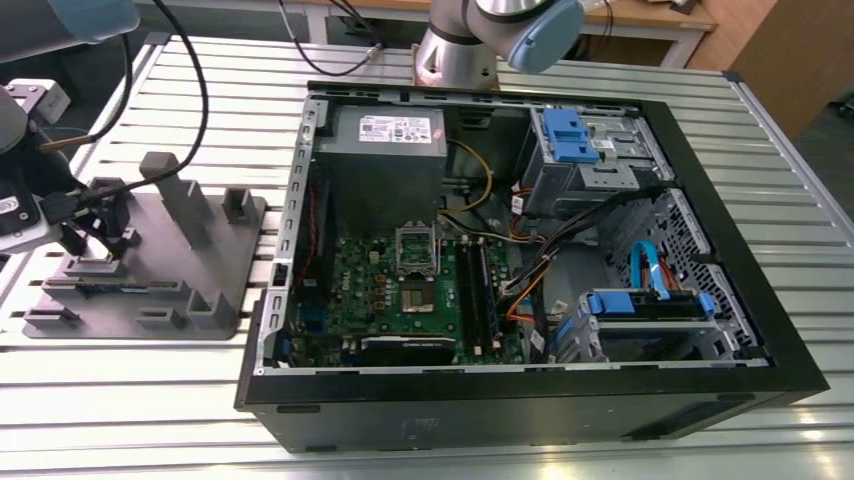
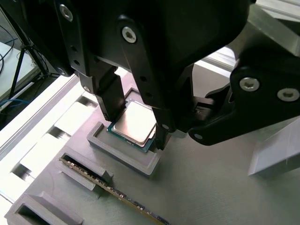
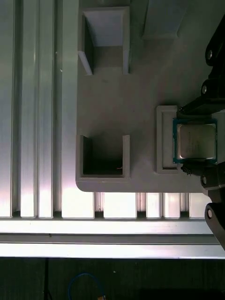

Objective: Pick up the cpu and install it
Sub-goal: 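Pick up the cpu and move it towards the insertion slot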

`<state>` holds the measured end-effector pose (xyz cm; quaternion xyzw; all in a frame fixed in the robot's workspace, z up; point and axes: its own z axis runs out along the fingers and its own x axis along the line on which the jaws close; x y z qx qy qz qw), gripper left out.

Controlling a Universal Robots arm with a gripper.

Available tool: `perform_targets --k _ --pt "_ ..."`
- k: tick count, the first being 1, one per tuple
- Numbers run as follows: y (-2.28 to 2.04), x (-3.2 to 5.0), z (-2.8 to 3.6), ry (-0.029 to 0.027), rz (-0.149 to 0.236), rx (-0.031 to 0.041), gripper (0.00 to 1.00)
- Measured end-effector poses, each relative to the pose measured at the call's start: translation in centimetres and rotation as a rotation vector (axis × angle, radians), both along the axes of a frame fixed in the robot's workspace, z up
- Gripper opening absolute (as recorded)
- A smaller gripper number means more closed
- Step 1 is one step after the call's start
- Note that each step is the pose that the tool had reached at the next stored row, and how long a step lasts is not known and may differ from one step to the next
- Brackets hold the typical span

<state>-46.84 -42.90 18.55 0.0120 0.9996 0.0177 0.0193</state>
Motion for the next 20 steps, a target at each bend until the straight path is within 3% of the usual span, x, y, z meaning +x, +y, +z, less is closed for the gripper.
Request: perform_targets --k 20 --pt "0.00 -0.01 0.20 0.0000 0.000 0.0000 0.53"
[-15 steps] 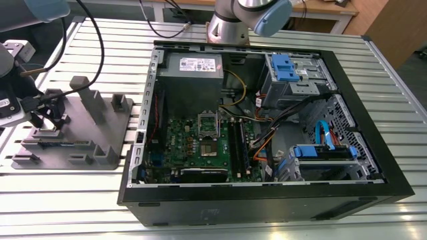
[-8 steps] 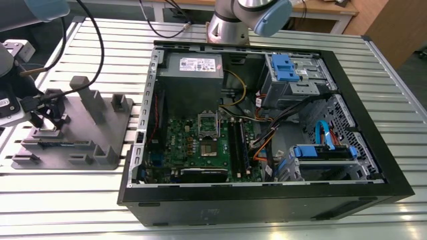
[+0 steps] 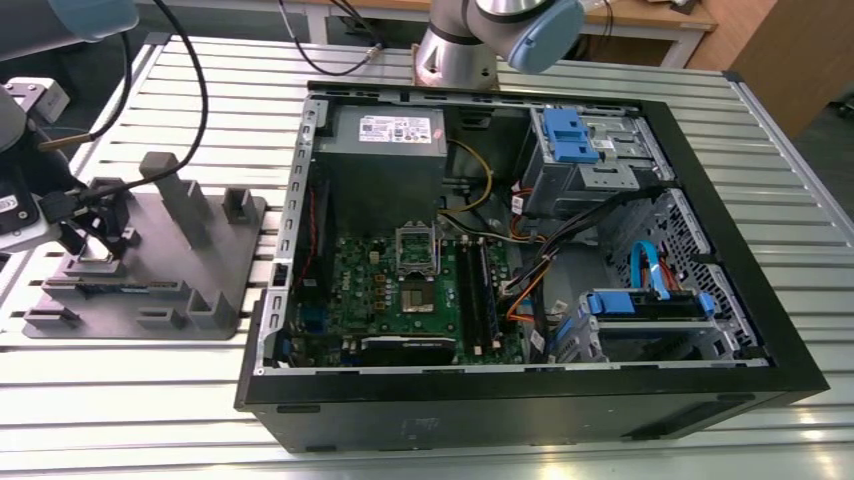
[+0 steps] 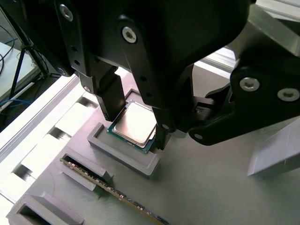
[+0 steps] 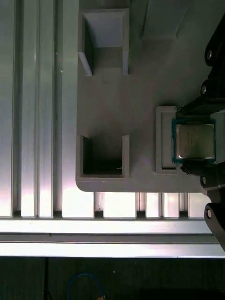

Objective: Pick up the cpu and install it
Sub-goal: 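Pick up the cpu and move it towards the insertion slot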

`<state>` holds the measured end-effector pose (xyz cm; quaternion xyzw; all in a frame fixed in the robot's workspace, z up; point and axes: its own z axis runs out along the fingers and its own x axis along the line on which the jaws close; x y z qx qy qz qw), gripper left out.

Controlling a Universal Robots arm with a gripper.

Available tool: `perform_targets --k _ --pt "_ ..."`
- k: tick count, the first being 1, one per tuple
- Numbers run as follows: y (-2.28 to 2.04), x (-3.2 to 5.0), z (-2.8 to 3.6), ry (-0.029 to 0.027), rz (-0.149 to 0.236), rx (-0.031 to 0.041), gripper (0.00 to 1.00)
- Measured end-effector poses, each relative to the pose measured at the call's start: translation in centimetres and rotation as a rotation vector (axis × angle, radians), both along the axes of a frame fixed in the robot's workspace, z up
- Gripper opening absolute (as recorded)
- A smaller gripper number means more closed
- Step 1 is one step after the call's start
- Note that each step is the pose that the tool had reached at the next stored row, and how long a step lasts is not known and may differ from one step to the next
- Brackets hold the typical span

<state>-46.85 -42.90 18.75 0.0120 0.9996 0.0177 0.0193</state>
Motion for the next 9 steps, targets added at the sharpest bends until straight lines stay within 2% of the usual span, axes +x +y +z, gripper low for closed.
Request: perform_targets --k 9 --pt "0.00 -0.17 -0.20 -0.0008 0.000 -0.0001 0.53"
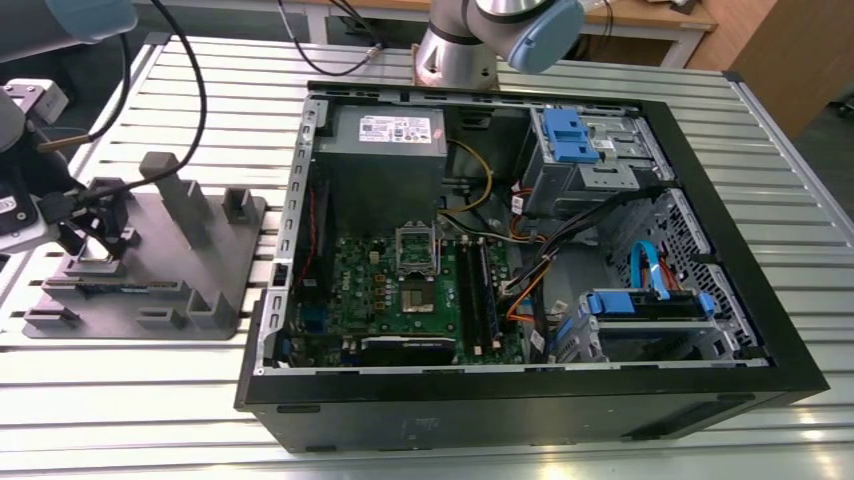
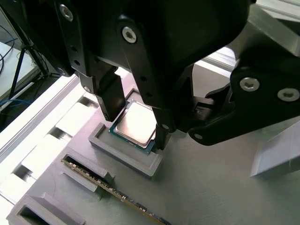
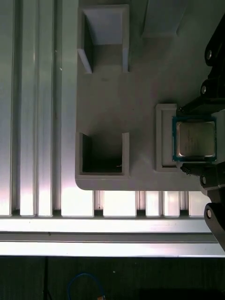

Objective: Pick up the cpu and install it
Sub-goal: 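Pick up the cpu and move it towards the insertion slot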

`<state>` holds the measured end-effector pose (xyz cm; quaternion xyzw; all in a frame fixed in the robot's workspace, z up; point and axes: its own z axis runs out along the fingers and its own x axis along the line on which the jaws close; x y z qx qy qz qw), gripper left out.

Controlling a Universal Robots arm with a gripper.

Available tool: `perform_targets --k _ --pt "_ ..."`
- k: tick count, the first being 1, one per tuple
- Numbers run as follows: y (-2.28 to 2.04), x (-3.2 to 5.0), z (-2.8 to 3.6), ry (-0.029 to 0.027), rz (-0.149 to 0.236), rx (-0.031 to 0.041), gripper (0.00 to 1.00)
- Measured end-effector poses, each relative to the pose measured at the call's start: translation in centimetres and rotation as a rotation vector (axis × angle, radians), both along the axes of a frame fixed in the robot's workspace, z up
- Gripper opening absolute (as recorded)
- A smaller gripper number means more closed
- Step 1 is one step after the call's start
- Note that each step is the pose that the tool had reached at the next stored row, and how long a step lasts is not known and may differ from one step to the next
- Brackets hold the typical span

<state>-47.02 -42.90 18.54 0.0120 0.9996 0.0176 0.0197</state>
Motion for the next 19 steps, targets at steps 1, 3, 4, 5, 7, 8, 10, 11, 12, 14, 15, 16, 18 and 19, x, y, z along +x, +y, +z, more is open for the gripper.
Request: perform_targets --k 1,3,4,5,7,8,10,11,12,14,15,16,18,19 --pt "0.00 0.00 -0.02 0.0001 0.000 0.0000 0.53" --pt "0.00 0.00 -0.09 -0.0002 0.000 0.0001 0.53" --pt "0.00 0.00 -0.11 -0.0001 0.000 0.0001 0.53" --pt "0.00 0.00 -0.13 -0.0001 0.000 0.0001 0.53" --pt "0.00 0.00 -0.14 -0.0001 0.000 0.0001 0.53" --pt "0.00 0.00 -0.14 -0.0001 0.000 0.0001 0.53" --pt "0.00 0.00 -0.14 -0.0002 0.000 0.0001 0.53" --pt "0.00 0.00 -0.14 -0.0001 0.000 0.0001 0.53" --pt "0.00 0.00 -0.14 -0.0001 0.000 0.0001 0.53" --pt "0.00 0.00 -0.14 -0.0001 0.000 0.0001 0.53" --pt "0.00 0.00 -0.14 0.0000 0.000 0.0000 0.52" --pt "0.00 0.00 -0.14 0.0000 0.000 0.0000 0.47" --pt "0.00 0.00 -0.14 0.0000 0.000 0.0000 0.47" --pt "0.00 0.00 -0.14 0.0000 0.000 0.0001 0.47"
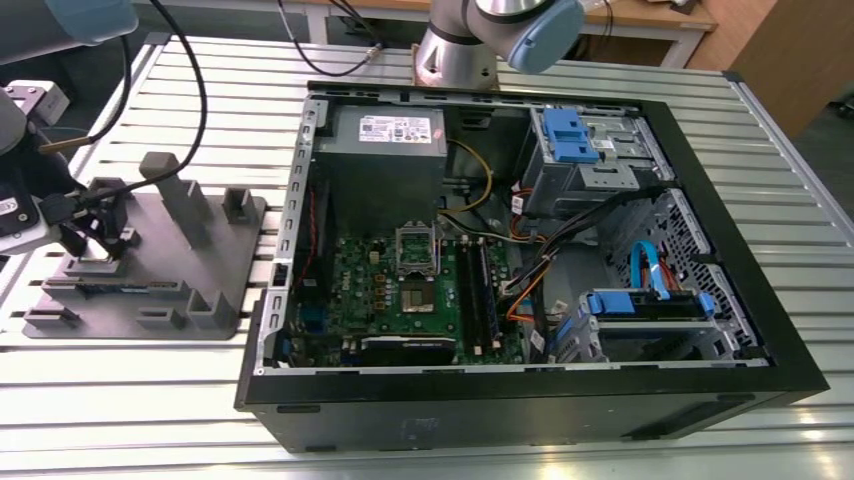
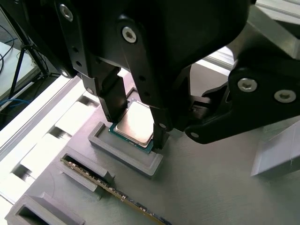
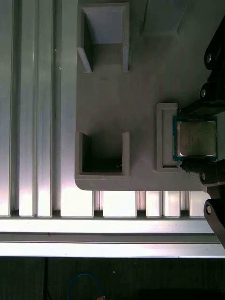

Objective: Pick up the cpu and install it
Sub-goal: 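Pick up the cpu and move it towards the insertion slot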

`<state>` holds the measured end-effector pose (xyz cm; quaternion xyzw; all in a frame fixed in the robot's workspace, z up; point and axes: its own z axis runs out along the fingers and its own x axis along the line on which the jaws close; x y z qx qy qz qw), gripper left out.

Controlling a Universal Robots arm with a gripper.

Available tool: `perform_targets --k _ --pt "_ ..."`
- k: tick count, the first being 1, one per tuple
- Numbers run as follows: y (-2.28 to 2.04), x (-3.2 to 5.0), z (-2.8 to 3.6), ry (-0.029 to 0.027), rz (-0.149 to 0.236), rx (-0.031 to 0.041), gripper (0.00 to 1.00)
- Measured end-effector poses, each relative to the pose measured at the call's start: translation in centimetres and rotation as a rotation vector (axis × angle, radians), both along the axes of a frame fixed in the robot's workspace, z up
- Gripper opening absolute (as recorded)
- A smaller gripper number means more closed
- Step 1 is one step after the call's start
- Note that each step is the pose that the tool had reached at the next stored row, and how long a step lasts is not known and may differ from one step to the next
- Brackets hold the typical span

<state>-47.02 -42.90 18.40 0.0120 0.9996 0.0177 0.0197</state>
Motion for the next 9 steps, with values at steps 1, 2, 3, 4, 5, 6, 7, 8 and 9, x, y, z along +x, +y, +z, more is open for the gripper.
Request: perform_targets --k 1,2,3,4,5,6,7,8,9 --pt "0.00 0.00 0.00 0.0000 0.000 0.0000 0.47" --pt "0.00 0.00 -0.01 -0.0001 0.000 0.0001 0.47" --pt "0.00 0.00 -0.01 -0.0001 0.000 0.0000 0.47" --pt "0.00 0.00 -0.01 -0.0001 0.000 0.0001 0.47" --pt "0.00 0.00 -0.01 -0.0001 0.000 0.0000 0.47" --pt "0.00 0.00 -0.01 -0.0001 0.000 0.0000 0.47" --pt "0.00 0.00 -0.01 -0.0002 0.000 0.0001 0.47" --pt "0.00 0.01 0.05 -0.0005 0.000 0.0002 0.47" --pt "0.00 0.01 0.18 -0.0004 0.000 0.0002 0.47"
